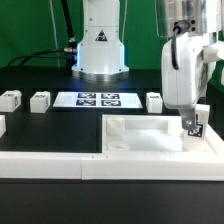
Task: Assemble square table
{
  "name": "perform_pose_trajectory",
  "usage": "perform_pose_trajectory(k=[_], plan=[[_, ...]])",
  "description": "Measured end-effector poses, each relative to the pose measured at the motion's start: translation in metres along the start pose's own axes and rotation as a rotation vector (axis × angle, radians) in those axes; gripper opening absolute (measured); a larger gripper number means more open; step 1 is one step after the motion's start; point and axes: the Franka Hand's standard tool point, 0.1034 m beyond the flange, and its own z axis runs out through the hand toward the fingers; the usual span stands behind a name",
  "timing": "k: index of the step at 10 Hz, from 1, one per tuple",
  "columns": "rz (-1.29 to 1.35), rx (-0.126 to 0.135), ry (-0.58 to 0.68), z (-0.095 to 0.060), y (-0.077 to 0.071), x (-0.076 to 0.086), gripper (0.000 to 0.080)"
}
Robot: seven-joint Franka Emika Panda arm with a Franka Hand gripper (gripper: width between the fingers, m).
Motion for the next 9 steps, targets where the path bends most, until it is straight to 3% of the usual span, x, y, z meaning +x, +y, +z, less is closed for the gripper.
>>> perform_pose_trajectory(k=[2, 5, 6, 7, 9], plan=[[-0.009, 0.001, 0.000, 0.000, 0.000, 0.000, 0.0649], [-0.253, 0.037, -0.044, -0.039, 0.023, 0.002, 0.0649], [-0.324, 0.053, -0.053, -0.059, 0.029, -0.006, 0.0649], [-0.402, 0.052, -0.035, -0.064, 0.033, -0.014, 0.0649], [-0.602, 0.055, -0.029, -0.062, 0.032, -0.012, 0.0649]])
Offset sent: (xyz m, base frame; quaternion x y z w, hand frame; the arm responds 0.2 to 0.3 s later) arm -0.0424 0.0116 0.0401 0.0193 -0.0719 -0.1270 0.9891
